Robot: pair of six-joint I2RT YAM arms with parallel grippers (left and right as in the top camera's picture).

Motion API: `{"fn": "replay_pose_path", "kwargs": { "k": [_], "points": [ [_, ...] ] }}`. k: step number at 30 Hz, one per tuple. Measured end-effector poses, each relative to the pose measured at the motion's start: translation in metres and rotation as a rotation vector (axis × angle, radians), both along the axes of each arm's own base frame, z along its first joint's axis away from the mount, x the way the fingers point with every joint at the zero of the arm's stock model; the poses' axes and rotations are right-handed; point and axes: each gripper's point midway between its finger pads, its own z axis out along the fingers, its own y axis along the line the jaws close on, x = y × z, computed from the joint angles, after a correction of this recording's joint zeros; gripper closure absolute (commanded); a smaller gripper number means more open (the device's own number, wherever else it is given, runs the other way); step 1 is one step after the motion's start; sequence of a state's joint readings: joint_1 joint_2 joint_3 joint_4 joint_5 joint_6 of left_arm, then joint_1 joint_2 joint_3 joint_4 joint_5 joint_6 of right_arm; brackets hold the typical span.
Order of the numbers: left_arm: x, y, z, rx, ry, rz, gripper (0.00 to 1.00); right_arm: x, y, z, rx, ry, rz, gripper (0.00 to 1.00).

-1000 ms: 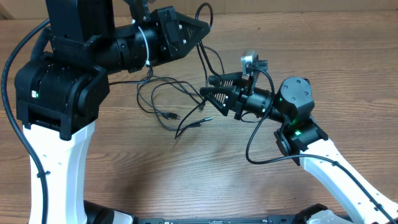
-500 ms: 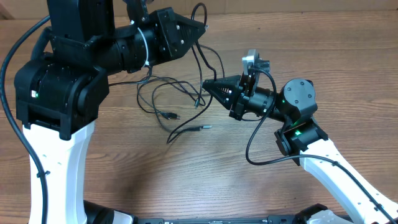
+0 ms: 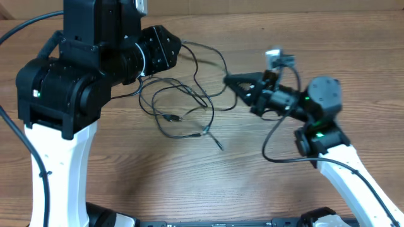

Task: Untangle cables

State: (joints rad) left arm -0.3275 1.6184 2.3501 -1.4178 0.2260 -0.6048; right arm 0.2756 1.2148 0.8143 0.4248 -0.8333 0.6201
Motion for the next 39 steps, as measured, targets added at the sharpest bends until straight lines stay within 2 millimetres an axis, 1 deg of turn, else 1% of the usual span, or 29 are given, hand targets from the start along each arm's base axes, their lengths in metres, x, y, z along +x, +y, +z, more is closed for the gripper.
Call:
{"fn": "replay_pose_path", "kwargs": {
  "k": [2,4,6,9,12,14,15,16,19,20,23,24,25,27,28,31,33,35,37,38,39],
  "points": [
    [0.001,0.004,-0.013,0.035,0.041,0.012,0.69,0.001,-0.017,0.009,0.01,0.001,-0.046,0.96],
    [0.005,0.004,-0.027,0.068,0.086,0.014,0.71,0.003,-0.032,0.015,0.017,0.002,-0.088,0.96],
    [0.009,0.003,-0.039,0.097,0.118,-0.002,0.69,0.005,-0.049,0.019,0.021,0.011,-0.136,0.96],
    [0.012,-0.002,-0.047,0.12,0.127,-0.059,0.67,0.011,-0.07,0.021,0.023,0.019,-0.2,0.96],
    [0.007,-0.007,-0.056,0.14,0.152,-0.124,0.67,0.02,-0.091,0.018,0.03,0.045,-0.264,0.96],
    [0.004,-0.008,-0.062,0.159,0.174,-0.153,0.67,0.028,-0.112,0.017,0.042,0.069,-0.324,0.96],
    [0.004,-0.008,-0.066,0.168,0.183,-0.164,0.67,0.03,-0.118,0.017,0.046,0.072,-0.343,0.96],
    [0.003,-0.008,-0.069,0.174,0.196,-0.174,0.67,0.033,-0.13,0.017,0.052,0.081,-0.378,0.96],
    [0.003,-0.009,-0.082,0.196,0.241,-0.199,0.65,0.04,-0.154,0.013,0.063,0.108,-0.452,0.96],
    [0.002,-0.009,-0.086,0.204,0.253,-0.207,0.65,0.044,-0.174,0.008,0.068,0.141,-0.513,0.96],
    [0.001,-0.009,-0.098,0.23,0.299,-0.235,0.69,0.05,-0.215,-0.006,0.083,0.214,-0.648,0.96],
    [0.001,-0.009,-0.102,0.237,0.31,-0.242,0.75,0.05,-0.236,-0.015,0.09,0.258,-0.717,0.96],
    [0.001,-0.009,-0.105,0.244,0.321,-0.25,0.79,0.05,-0.255,-0.021,0.1,0.29,-0.78,0.97],
    [0.004,-0.01,-0.112,0.256,0.333,-0.264,0.78,0.043,-0.3,-0.034,0.122,0.349,-0.916,0.96],
    [0.005,-0.011,-0.114,0.258,0.338,-0.266,0.77,0.04,-0.31,-0.036,0.129,0.362,-0.946,0.96],
    [0.008,-0.012,-0.118,0.265,0.343,-0.275,0.71,0.019,-0.366,-0.05,0.172,0.424,-1.117,0.96],
    [0.009,-0.012,-0.119,0.268,0.343,-0.28,0.66,0.003,-0.397,-0.055,0.196,0.444,-1.217,0.96],
    [0.009,-0.012,-0.119,0.269,0.344,-0.282,0.64,-0.011,-0.418,-0.059,0.205,0.455,-1.287,0.96],
    [0.009,-0.012,-0.12,0.271,0.347,-0.283,0.63,-0.034,-0.448,-0.068,0.197,0.474,-1.395,0.96],
    [0.009,-0.012,-0.12,0.271,0.348,-0.283,0.62,-0.047,-0.46,-0.076,0.19,0.503,-1.455,0.96],
    [0.009,-0.012,-0.12,0.27,0.348,-0.283,0.62,-0.052,-0.465,-0.08,0.187,0.52,-1.479,0.96]
  ]
}}
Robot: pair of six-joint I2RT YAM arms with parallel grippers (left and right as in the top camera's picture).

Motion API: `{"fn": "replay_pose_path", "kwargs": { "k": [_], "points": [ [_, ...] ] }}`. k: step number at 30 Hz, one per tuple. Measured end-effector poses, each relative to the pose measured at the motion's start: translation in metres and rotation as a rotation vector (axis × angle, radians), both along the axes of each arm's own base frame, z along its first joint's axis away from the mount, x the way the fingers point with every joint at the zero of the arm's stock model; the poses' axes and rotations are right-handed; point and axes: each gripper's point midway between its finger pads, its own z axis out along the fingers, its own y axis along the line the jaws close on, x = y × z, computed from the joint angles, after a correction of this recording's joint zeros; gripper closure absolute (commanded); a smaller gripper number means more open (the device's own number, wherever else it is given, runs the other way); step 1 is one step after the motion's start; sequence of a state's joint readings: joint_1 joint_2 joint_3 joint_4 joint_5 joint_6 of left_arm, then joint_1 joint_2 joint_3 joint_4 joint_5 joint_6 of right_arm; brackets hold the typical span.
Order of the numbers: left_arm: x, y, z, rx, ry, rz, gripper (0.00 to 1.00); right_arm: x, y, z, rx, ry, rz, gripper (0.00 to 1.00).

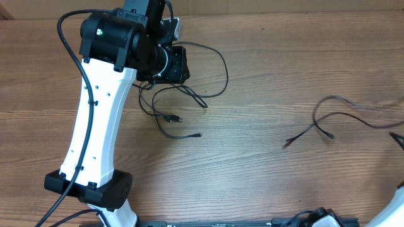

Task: Untangle cables

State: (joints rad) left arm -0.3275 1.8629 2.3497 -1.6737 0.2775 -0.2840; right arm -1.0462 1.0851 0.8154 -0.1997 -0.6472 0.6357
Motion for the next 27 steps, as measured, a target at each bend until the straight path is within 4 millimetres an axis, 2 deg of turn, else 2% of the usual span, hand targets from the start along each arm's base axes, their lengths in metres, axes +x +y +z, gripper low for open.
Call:
{"fn": "replay_pose_path", "kwargs": {
  "k": [5,9,10,11,12,18,20,23,27],
  "points": [
    [-0.001,0.0,-0.001,0.003,0.008,0.0,0.62,-0.034,-0.04,-0.022,-0.021,0.122,-0.221,0.96],
    [-0.002,0.001,-0.001,0.004,0.01,0.0,0.62,-0.044,-0.06,-0.041,-0.015,0.193,-0.314,0.96],
    [-0.002,0.001,-0.001,0.004,0.011,0.0,0.62,-0.045,-0.064,-0.044,-0.019,0.203,-0.329,0.91],
    [-0.002,0.001,-0.001,0.004,0.011,0.0,0.62,-0.046,-0.067,-0.047,-0.018,0.214,-0.344,0.59],
    [-0.002,0.001,-0.001,0.004,0.011,0.0,0.62,-0.048,-0.071,-0.052,-0.017,0.231,-0.361,0.0],
    [-0.002,0.001,-0.001,0.004,0.01,0.0,0.62,-0.059,-0.076,-0.056,0.043,0.226,-0.431,0.0],
    [-0.002,0.001,-0.001,0.004,0.01,0.0,0.62,-0.062,-0.076,-0.048,0.033,0.207,-0.448,0.0],
    [0.0,0.0,0.0,0.001,0.0,0.0,0.62,-0.063,-0.072,-0.024,-0.026,0.155,-0.443,0.0],
    [0.005,-0.002,0.002,-0.007,-0.021,0.0,0.57,-0.044,-0.056,-0.003,-0.113,0.095,-0.285,0.0]
  ]
}}
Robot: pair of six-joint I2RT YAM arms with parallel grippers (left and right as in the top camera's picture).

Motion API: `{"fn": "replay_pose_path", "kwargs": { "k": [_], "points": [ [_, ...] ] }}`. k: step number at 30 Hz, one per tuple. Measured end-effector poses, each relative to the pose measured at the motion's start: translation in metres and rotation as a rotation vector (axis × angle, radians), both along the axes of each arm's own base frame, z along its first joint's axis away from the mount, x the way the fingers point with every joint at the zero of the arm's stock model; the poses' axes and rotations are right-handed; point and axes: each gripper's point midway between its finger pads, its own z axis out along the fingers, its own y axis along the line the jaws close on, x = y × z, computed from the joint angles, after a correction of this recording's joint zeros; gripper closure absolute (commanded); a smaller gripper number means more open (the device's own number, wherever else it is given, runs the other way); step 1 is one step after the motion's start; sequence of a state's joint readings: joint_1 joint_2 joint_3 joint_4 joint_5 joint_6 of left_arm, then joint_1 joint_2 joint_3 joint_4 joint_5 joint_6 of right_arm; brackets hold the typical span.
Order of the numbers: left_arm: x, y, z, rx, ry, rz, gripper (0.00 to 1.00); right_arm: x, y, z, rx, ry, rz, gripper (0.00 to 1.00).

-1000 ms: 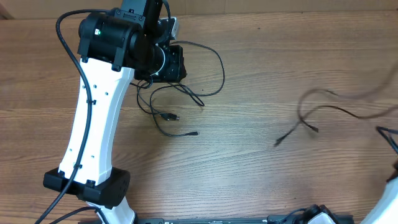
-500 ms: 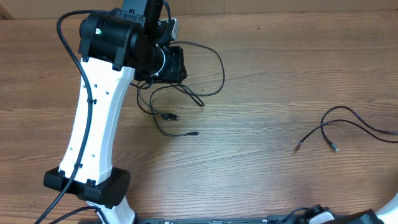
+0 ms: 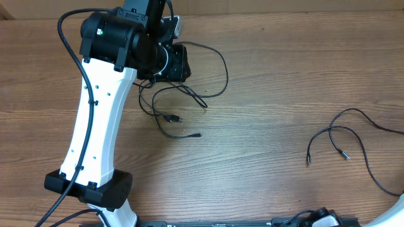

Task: Untangle cables

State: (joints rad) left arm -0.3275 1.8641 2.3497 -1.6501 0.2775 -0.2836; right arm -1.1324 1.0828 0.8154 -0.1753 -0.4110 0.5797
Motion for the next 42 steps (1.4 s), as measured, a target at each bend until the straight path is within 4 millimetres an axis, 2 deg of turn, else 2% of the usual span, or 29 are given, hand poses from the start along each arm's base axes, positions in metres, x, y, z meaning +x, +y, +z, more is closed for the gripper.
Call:
{"fn": "replay_pose_path", "kwargs": {
  "k": [4,7,8,9,10,12,13,14,15,17,18,21,22,27,31,38,42],
  "points": [
    [0.001,0.0,0.001,-0.002,-0.006,0.0,0.48,0.023,0.03,0.007,-0.015,-0.04,0.218,0.0],
    [0.005,0.0,0.002,0.002,-0.022,0.003,0.29,0.048,0.062,0.007,-0.017,-0.061,0.407,0.0],
    [0.006,0.002,0.001,0.013,-0.029,0.007,0.2,0.061,0.079,0.004,-0.018,-0.063,0.495,0.0],
    [0.007,0.003,0.001,0.02,-0.032,0.011,0.06,0.063,0.082,0.004,-0.018,-0.063,0.51,0.0],
    [0.008,0.005,0.001,0.031,-0.037,0.012,0.0,0.083,0.11,-0.002,-0.016,-0.062,0.646,0.0],
    [0.01,0.009,-0.001,0.056,-0.042,0.03,0.0,0.111,0.162,-0.013,-0.04,-0.049,0.872,0.0],
    [0.011,0.01,-0.001,0.061,-0.045,0.033,0.0,0.115,0.172,-0.015,-0.041,-0.046,0.911,0.0],
    [0.011,0.012,-0.002,0.07,-0.046,0.037,0.0,0.126,0.201,-0.022,-0.045,-0.038,1.019,0.0],
    [0.012,0.013,-0.002,0.075,-0.049,0.039,0.0,0.13,0.214,-0.025,-0.048,-0.034,1.066,0.0],
    [0.013,0.017,-0.002,0.093,-0.054,0.049,0.0,0.142,0.262,-0.038,-0.059,-0.019,1.231,0.0],
    [0.014,0.019,-0.003,0.102,-0.057,0.055,0.0,0.144,0.274,-0.042,-0.062,-0.013,1.269,0.0],
    [0.018,0.029,-0.003,0.133,-0.065,0.083,0.0,0.157,0.344,-0.069,-0.081,0.028,1.47,0.0],
    [0.02,0.034,-0.004,0.145,-0.067,0.097,0.0,0.159,0.353,-0.073,-0.088,0.032,1.492,0.0],
    [0.025,0.067,-0.007,0.209,-0.047,0.251,0.0,0.166,0.429,-0.103,-0.14,0.038,1.678,0.0],
    [0.03,0.09,-0.007,0.236,-0.046,0.332,0.0,0.162,0.475,-0.124,-0.172,0.053,1.774,0.0],
    [0.032,0.098,-0.007,0.263,-0.054,0.353,0.0,0.158,0.538,-0.146,-0.295,0.034,1.848,0.0],
    [0.032,0.099,-0.008,0.27,-0.054,0.353,0.0,0.156,0.566,-0.164,-0.363,0.042,1.849,0.06]
  ]
}}
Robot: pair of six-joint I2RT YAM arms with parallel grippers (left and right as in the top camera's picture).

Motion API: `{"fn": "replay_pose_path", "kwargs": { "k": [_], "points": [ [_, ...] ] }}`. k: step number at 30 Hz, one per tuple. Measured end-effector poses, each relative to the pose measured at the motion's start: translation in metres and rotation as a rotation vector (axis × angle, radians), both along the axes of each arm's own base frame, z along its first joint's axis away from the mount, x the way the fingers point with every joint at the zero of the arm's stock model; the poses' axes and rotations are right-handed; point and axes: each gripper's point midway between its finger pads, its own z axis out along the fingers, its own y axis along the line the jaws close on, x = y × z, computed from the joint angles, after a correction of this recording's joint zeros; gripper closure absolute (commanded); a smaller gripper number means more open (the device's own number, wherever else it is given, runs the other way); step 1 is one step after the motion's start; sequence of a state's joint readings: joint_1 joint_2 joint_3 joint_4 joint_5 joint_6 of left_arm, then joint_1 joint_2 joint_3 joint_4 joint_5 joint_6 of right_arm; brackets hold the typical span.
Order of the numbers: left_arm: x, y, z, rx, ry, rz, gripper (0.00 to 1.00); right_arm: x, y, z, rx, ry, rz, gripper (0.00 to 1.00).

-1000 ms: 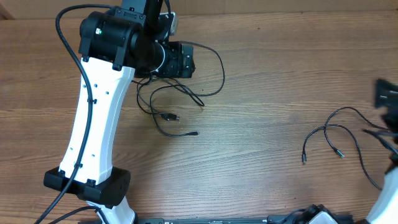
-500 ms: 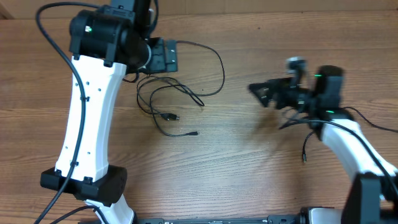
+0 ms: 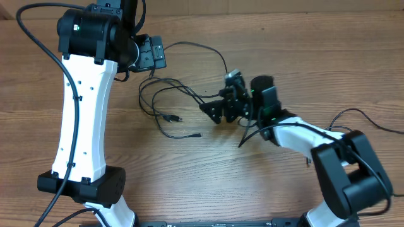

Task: Untangle cables

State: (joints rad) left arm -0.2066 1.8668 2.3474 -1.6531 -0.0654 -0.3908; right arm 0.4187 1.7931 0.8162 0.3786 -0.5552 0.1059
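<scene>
A tangle of thin black cables lies on the wooden table left of centre, with loose plugs at its lower edge. One separate black cable lies far right, partly behind my right arm. My left gripper sits at the tangle's upper left, where a strand runs into it; its jaws are too dark to read. My right gripper reaches in from the right, open, its tips at the tangle's right edge.
The white left arm column stands over the table's left side. The right arm's dark joints cover the lower right corner. The arms' own thick black leads loop at the upper left.
My right arm was out of view past the right edge; it now stretches to the tangle's right side. My left gripper has shifted a little left and up. The separate cable still lies at the right.
First my right gripper was at the right of a fuller tangle, the left gripper at its top. Then one cable hung blurred at the far right, away from the tangle. It then lay still on the table there. Now my right gripper is back at the tangle.
</scene>
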Motion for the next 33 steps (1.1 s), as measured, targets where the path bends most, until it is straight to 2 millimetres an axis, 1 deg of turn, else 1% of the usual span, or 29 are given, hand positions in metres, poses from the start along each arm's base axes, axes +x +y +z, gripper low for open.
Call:
{"fn": "replay_pose_path", "kwargs": {
  "k": [2,5,8,15,17,18,20,23,24,25,28,33],
  "points": [
    [-0.001,0.0,-0.002,0.002,0.008,0.0,0.0,0.0,0.008,-0.007,-0.017,-0.014,-0.006,0.09],
    [-0.002,0.0,-0.01,0.007,0.033,0.0,0.0,0.004,0.012,-0.01,-0.037,-0.047,-0.032,0.12],
    [-0.002,0.001,-0.014,0.01,0.046,0.0,0.0,0.008,0.011,-0.013,-0.049,-0.054,-0.056,0.13],
    [0.0,0.0,-0.013,0.006,0.037,-0.001,0.0,0.013,0.011,-0.023,-0.06,-0.063,-0.076,0.14],
    [0.001,-0.001,-0.013,0.002,0.032,-0.002,0.0,0.012,0.016,-0.024,-0.057,-0.072,-0.068,0.15],
    [0.001,-0.001,-0.013,0.001,0.03,-0.003,0.0,0.011,0.019,-0.025,-0.054,-0.077,-0.061,0.18],
    [0.002,-0.002,-0.012,-0.002,0.029,-0.004,0.0,0.007,0.027,-0.034,-0.056,-0.082,-0.043,0.33],
    [0.002,-0.003,-0.012,-0.01,0.029,-0.007,0.0,0.005,0.032,-0.043,-0.055,-0.075,-0.036,0.49],
    [0.002,-0.004,-0.012,-0.011,0.029,-0.007,0.0,0.006,0.033,-0.044,-0.054,-0.079,-0.034,0.62],
    [0.002,-0.005,-0.012,-0.016,0.029,-0.009,0.0,0.006,0.033,-0.045,-0.053,-0.078,-0.037,0.82],
    [0.002,-0.005,-0.012,-0.017,0.029,-0.009,0.0,0.006,0.032,-0.047,-0.056,-0.074,-0.036,0.9],
    [0.002,-0.005,-0.012,-0.019,0.029,-0.011,0.0,0.006,0.029,-0.05,-0.064,-0.066,-0.041,0.96]
  ]
}}
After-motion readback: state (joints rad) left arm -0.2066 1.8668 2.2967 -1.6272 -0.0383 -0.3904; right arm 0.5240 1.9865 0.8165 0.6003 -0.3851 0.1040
